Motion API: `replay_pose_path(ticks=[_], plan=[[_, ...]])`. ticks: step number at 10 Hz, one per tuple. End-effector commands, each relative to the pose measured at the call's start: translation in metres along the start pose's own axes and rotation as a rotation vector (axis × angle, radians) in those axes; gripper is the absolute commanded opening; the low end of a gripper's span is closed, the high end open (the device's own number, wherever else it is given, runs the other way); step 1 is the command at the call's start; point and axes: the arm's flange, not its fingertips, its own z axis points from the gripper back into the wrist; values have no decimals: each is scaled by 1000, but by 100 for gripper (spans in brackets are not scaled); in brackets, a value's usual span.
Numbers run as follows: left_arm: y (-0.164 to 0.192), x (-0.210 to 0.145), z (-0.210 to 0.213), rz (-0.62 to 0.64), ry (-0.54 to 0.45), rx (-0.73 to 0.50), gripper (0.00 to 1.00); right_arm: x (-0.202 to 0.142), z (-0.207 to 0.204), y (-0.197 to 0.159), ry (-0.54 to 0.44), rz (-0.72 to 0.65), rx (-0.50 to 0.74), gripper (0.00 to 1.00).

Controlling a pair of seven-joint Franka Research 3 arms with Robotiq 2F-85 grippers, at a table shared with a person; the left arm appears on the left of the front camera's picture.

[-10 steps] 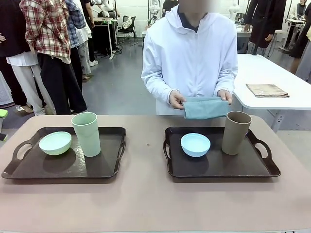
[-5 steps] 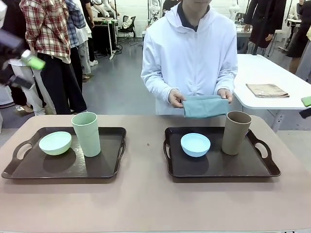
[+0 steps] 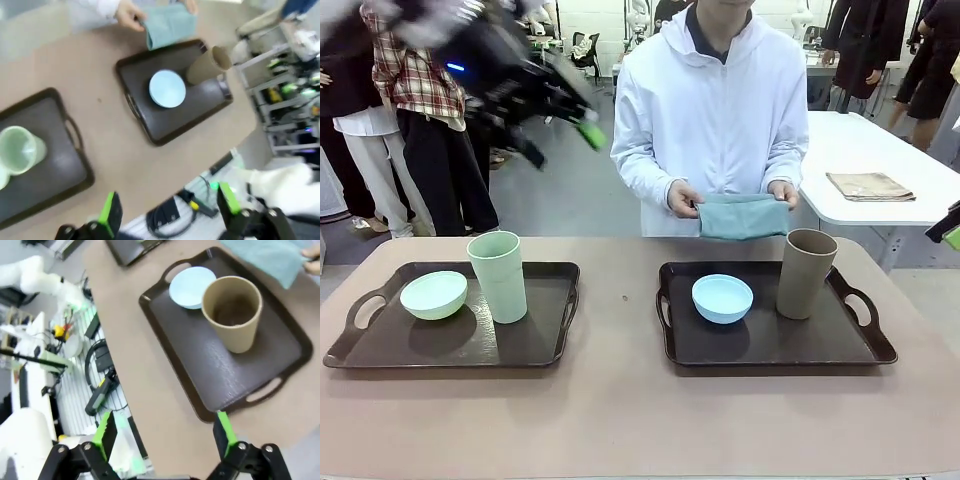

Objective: Set up a tray with a mat and arrange the tableware.
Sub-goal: Pick up the Picnic Bowl and Reusable plastic cup from the Handle tray in front of the human's position and hold them in the air.

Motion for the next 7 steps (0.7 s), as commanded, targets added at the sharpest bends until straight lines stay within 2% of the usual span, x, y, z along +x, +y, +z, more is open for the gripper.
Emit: replay_pose_path(ticks=[1,3,5,6,7], plan=[[-32,40,-42,40,20,176,100,-8,-4,-19,-14,54,99,100],[-67,62,-103,33,-12,309,100,-14,-15,-24,-56,86,157,100],[-69,72,-160,65,-21,419,100,-14,-22,-21,-96,97,201,100],[-52,69,-164,83,34,317,100,-16,-24,-21,-35,76,144,100],[-53,48,-140,9,-33,359,100,-16,-24,-21,-35,76,144,100]])
